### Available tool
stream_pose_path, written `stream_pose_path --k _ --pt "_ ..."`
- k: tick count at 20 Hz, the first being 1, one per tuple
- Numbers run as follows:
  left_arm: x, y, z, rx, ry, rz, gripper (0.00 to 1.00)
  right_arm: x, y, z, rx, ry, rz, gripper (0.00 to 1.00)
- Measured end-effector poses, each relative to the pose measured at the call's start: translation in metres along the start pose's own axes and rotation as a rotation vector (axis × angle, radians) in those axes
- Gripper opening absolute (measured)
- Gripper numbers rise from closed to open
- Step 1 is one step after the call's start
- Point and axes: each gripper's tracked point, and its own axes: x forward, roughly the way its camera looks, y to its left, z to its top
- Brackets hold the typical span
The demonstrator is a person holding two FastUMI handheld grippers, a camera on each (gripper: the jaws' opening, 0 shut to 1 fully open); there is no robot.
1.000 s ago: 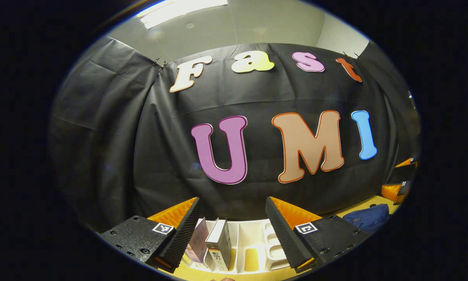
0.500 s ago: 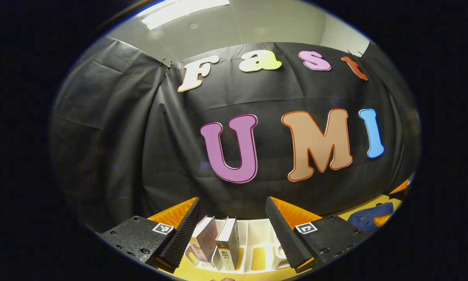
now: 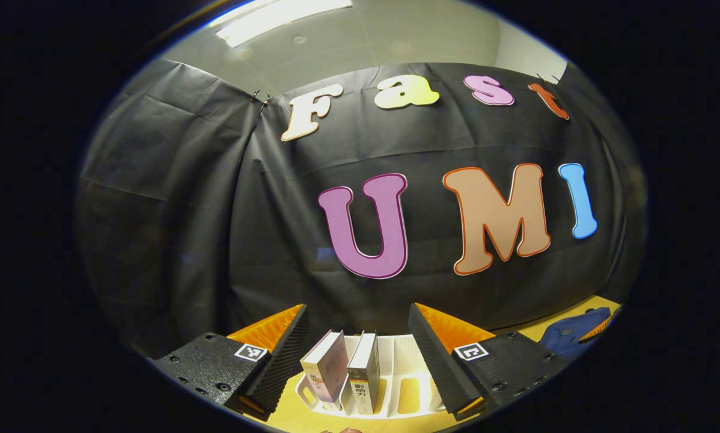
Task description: Open the schoolbag, grab two books from the bookshelf and put them into the schoolbag.
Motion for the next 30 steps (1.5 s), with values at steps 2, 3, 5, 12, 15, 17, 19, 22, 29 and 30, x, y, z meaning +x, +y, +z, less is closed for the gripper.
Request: stream_pose_path --k 2,3,5,12,15,17,19,22,29,30 --pt "-0.001 0.002 0.0 0.001 0.001 0.002 0.97 0.002 0.015 -0.007 -0.042 0.007 0.027 0.99" --pt "-0.001 0.002 -0.001 0.001 0.004 0.002 0.96 0.003 0.02 -0.011 -0.065 0.01 0.038 0.99" --pt "-0.002 0.003 -0.003 0.001 0.009 0.006 0.97 0.004 0.028 -0.019 -0.118 0.014 0.044 0.98" --pt "-0.008 0.008 -0.008 0.002 0.024 0.011 0.96 0.006 0.029 -0.059 -0.228 0.12 0.021 0.99" --pt "-0.008 0.005 -0.009 0.001 0.026 0.006 0.97 0.005 0.027 -0.062 -0.206 0.15 0.016 0.83" --pt "-0.008 0.004 -0.01 0.002 0.026 0.002 0.97 0.004 0.023 -0.059 -0.194 0.151 0.008 0.8" --pt "-0.009 0.003 -0.01 -0.001 0.027 0.0 0.96 0.005 0.017 -0.056 -0.187 0.143 -0.011 0.65" --pt "-0.009 0.002 -0.011 -0.004 0.028 -0.001 0.97 0.003 0.012 -0.055 -0.207 0.16 -0.041 0.15" --pt "-0.01 0.005 -0.015 -0.022 0.042 -0.009 0.96 0.003 -0.021 -0.039 0.035 0.233 -0.053 0.02" --pt "-0.01 0.005 -0.018 -0.031 0.051 -0.014 0.96 0.002 -0.031 -0.032 0.046 0.227 -0.071 0.03"
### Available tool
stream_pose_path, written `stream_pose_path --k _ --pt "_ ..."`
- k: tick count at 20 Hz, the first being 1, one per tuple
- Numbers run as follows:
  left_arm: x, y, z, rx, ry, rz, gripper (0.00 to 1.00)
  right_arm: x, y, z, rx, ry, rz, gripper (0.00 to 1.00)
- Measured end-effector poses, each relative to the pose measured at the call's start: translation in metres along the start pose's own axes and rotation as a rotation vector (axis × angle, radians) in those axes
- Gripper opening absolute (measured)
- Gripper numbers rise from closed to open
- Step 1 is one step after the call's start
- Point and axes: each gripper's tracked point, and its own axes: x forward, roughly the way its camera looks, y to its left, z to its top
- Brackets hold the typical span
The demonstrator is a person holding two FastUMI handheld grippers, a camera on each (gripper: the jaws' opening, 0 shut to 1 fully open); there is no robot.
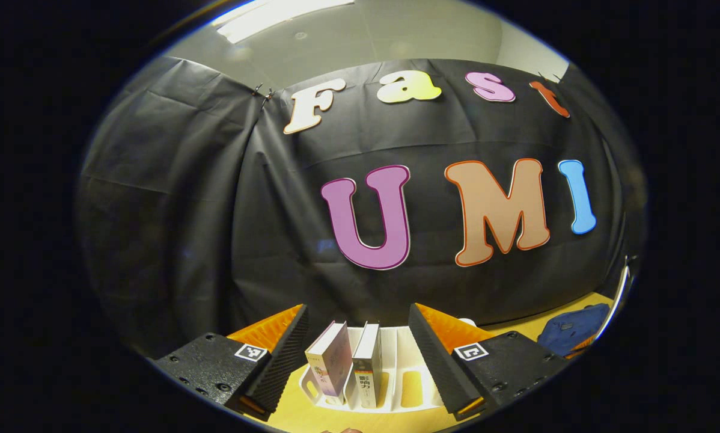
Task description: Open the schoolbag, grab two books from the bookshelf and put them into the schoolbag.
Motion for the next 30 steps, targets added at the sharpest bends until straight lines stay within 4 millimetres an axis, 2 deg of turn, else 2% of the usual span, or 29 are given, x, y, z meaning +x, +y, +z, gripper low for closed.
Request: stream_pose_path --k 4,14,23,28,30 --pt "0.008 -0.002 -0.014 -0.003 0.046 -0.018 0.96 -0.002 -0.03 0.013 0.033 -0.017 -0.045 0.02" --pt "0.055 -0.004 -0.068 0.043 0.294 -0.138 0.96 -0.01 -0.064 0.017 0.096 -0.009 -0.097 0.03" --pt "0.115 -0.009 -0.109 0.005 0.533 -0.237 0.97 -0.01 -0.062 0.009 0.093 0.005 -0.106 0.03" --pt "0.133 -0.016 -0.147 0.107 0.677 -0.295 0.97 -0.011 -0.068 0.004 0.106 0.015 -0.127 0.03" --pt "0.14 -0.013 -0.159 0.15 0.716 -0.292 0.97 -0.01 -0.07 0.001 0.105 0.02 -0.133 0.03"
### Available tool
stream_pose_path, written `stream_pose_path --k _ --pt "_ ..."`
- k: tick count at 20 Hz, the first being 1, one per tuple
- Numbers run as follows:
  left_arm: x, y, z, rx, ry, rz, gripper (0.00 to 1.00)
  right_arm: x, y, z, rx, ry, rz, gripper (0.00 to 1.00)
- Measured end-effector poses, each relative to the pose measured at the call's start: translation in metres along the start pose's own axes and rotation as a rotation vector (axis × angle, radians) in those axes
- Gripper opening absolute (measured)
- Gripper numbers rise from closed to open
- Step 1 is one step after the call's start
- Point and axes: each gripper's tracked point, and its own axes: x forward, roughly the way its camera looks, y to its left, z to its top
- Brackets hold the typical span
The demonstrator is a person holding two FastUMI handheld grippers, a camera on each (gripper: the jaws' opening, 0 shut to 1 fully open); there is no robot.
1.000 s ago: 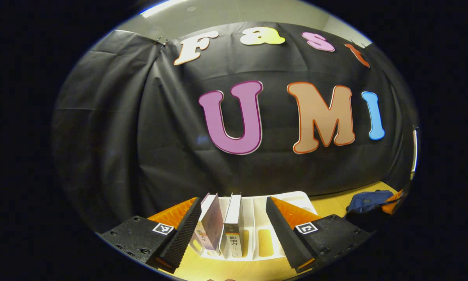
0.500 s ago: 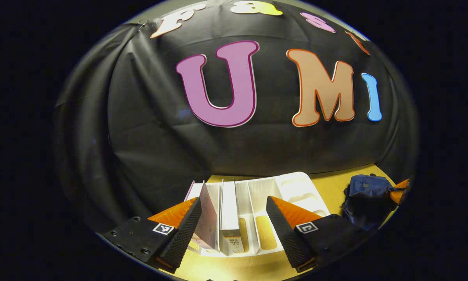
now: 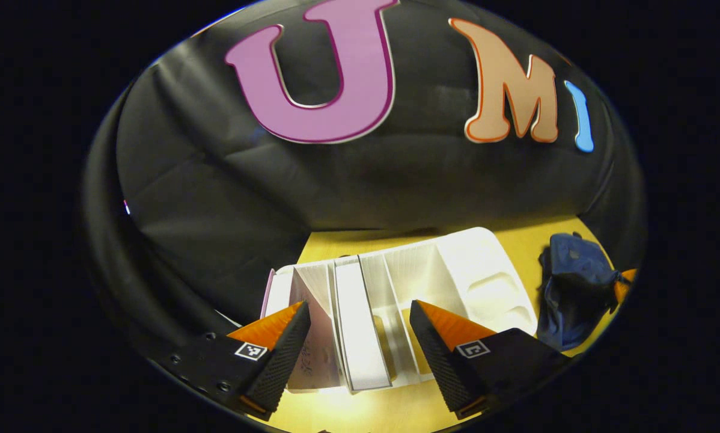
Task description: Open the schoolbag, grab two books from the bookshelf and put them into the schoolbag.
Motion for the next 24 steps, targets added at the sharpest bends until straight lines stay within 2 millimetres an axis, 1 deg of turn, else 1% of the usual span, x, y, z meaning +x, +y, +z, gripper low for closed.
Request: stream_pose_path --k 1,2,3,4,5,6,7,8,9,11,12,13,15,16,17,18,20,24 --pt "0.004 0.001 -0.003 0.007 0.018 0.001 0.99 0.0 -0.001 -0.001 -0.004 0.003 -0.004 0.03" --pt "0.009 -0.001 -0.007 0.011 0.039 -0.005 0.94 -0.001 -0.001 -0.002 -0.005 0.005 -0.006 0.03" --pt "0.011 -0.002 -0.012 0.008 0.066 -0.006 0.93 0.0 0.0 -0.004 -0.005 0.007 -0.007 0.03" --pt "0.017 -0.002 -0.019 0.003 0.091 -0.009 0.91 0.0 0.0 -0.005 -0.005 0.009 -0.008 0.03" --pt "0.021 -0.004 -0.025 -0.001 0.125 -0.016 0.92 0.0 0.001 -0.007 -0.004 0.012 -0.008 0.03" --pt "0.024 -0.005 -0.033 -0.004 0.151 -0.014 0.84 0.0 0.001 -0.007 -0.001 0.013 -0.007 0.03" --pt "0.025 -0.002 -0.036 -0.002 0.166 0.003 0.8 0.0 0.002 -0.008 0.0 0.015 -0.005 0.03" --pt "0.03 0.003 -0.035 0.005 0.167 0.01 0.77 0.001 0.003 -0.008 -0.001 0.014 -0.004 0.03" --pt "0.028 0.003 -0.034 0.005 0.167 0.012 0.73 0.001 0.003 -0.008 -0.002 0.014 -0.003 0.03" --pt "0.026 0.002 -0.038 0.011 0.188 0.013 0.58 0.001 0.004 -0.007 -0.005 0.013 0.0 0.03" --pt "0.024 0.002 -0.037 0.011 0.195 0.012 0.39 0.002 0.005 -0.008 -0.007 0.011 0.002 0.03" --pt "0.024 -0.001 -0.036 0.013 0.199 0.008 0.42 0.002 0.006 -0.007 -0.009 0.011 0.003 0.03" --pt "0.024 -0.005 -0.038 0.013 0.222 -0.023 0.41 0.002 0.007 -0.007 -0.012 0.01 0.006 0.03" --pt "0.022 -0.013 -0.037 -0.001 0.231 -0.051 0.4 0.003 0.007 -0.007 -0.012 0.009 0.006 0.03" --pt "0.028 -0.016 -0.039 -0.021 0.236 -0.044 0.36 0.002 0.008 -0.007 -0.01 0.008 0.007 0.03" --pt "0.02 -0.018 -0.036 -0.034 0.235 -0.041 0.34 0.002 0.008 -0.006 -0.007 0.007 0.006 0.03" --pt "0.014 -0.015 -0.034 -0.05 0.222 -0.029 0.32 0.003 0.007 -0.006 -0.004 0.003 0.005 0.03" --pt "0.001 -0.008 -0.016 -0.047 0.128 0.007 0.29 0.002 0.006 -0.008 -0.002 -0.003 0.004 0.03"
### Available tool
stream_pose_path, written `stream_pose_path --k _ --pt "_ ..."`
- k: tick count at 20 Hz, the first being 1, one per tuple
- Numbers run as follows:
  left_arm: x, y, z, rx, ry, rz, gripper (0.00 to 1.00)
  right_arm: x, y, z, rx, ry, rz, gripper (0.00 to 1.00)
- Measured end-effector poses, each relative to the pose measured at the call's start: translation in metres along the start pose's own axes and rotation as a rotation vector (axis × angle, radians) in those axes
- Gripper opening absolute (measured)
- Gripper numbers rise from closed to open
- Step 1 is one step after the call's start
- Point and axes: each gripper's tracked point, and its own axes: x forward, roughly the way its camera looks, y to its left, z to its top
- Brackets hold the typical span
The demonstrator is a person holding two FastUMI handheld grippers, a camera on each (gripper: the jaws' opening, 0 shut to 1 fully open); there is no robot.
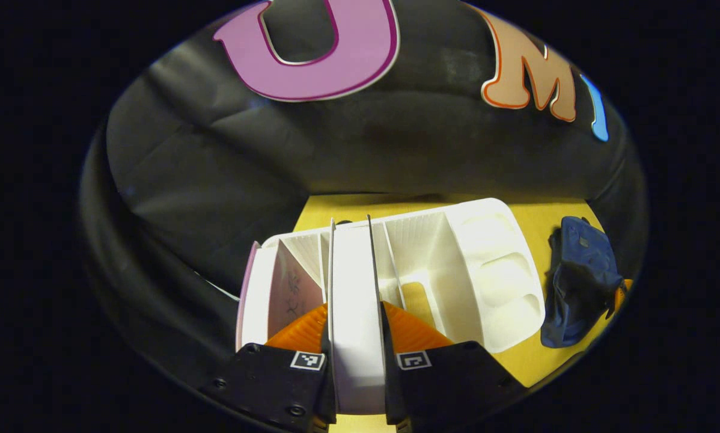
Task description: Open the schoolbag, grab two books from the bookshelf and put them into the schoolbag.
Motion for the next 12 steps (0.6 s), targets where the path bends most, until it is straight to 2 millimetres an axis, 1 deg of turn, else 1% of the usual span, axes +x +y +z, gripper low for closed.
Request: stream_pose_path --k 1,3,7,10,12 --pt "-0.006 0.001 0.006 -0.002 -0.024 0.0 0.29 0.0 0.0 0.001 0.001 -0.002 0.001 0.03" --pt "-0.026 0.002 0.008 -0.023 -0.058 0.001 0.29 -0.001 0.0 0.002 0.003 -0.005 0.001 0.03" --pt "-0.065 0.013 0.021 -0.08 -0.141 0.004 0.28 -0.001 0.0 0.003 0.001 -0.011 0.005 0.03" --pt "-0.1 0.017 0.03 -0.15 -0.209 -0.019 0.29 0.0 0.0 0.003 -0.002 -0.014 0.008 0.03" --pt "-0.124 0.018 0.032 -0.188 -0.236 -0.044 0.28 -0.001 0.001 0.003 -0.005 -0.017 0.011 0.03"
